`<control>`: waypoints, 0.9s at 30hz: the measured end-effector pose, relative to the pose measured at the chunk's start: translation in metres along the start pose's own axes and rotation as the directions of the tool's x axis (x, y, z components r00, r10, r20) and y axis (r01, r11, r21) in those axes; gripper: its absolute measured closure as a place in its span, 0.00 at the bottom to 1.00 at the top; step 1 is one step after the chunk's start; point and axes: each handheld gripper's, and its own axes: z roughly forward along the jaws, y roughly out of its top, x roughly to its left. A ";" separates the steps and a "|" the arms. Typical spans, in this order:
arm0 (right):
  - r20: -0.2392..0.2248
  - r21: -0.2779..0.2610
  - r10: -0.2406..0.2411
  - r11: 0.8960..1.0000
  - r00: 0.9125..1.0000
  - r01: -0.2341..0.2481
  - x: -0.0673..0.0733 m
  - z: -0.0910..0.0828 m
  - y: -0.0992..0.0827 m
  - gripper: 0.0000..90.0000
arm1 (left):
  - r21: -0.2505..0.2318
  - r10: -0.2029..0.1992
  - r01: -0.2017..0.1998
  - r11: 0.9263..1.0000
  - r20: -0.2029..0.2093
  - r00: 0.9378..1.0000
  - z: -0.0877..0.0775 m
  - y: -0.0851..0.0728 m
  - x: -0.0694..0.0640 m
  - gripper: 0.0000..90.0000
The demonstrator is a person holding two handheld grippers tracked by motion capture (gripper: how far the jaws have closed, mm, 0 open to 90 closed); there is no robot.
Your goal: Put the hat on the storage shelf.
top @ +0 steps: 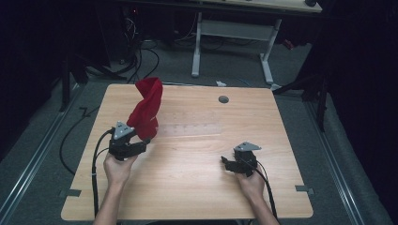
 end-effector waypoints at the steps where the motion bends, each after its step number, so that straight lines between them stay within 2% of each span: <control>1: 0.000 0.000 0.000 1.000 1.000 0.000 0.000 0.000 0.000 0.38 | 0.001 -0.001 0.001 1.000 -0.001 1.000 -0.002 -0.001 0.001 0.41; 11: -0.001 0.000 0.000 1.000 1.000 0.000 0.000 0.000 0.000 0.38 | 0.004 -0.020 0.020 1.000 0.005 1.000 -0.018 -0.006 0.001 0.41; 18: -0.001 -0.001 -0.003 1.000 1.000 0.003 0.000 0.000 0.000 0.38 | 0.017 -0.030 0.030 0.999 0.014 0.999 -0.024 -0.012 -0.001 0.41; 23: -0.001 -0.001 -0.003 1.000 1.000 0.003 0.000 0.000 0.000 0.38 | 0.035 -0.040 0.039 0.999 0.030 0.999 -0.026 -0.018 -0.005 0.41; 27: -0.002 -0.001 -0.004 1.000 1.000 0.004 0.000 0.000 0.000 0.38 | 0.071 -0.040 0.037 0.997 0.053 0.998 -0.026 -0.029 -0.012 0.41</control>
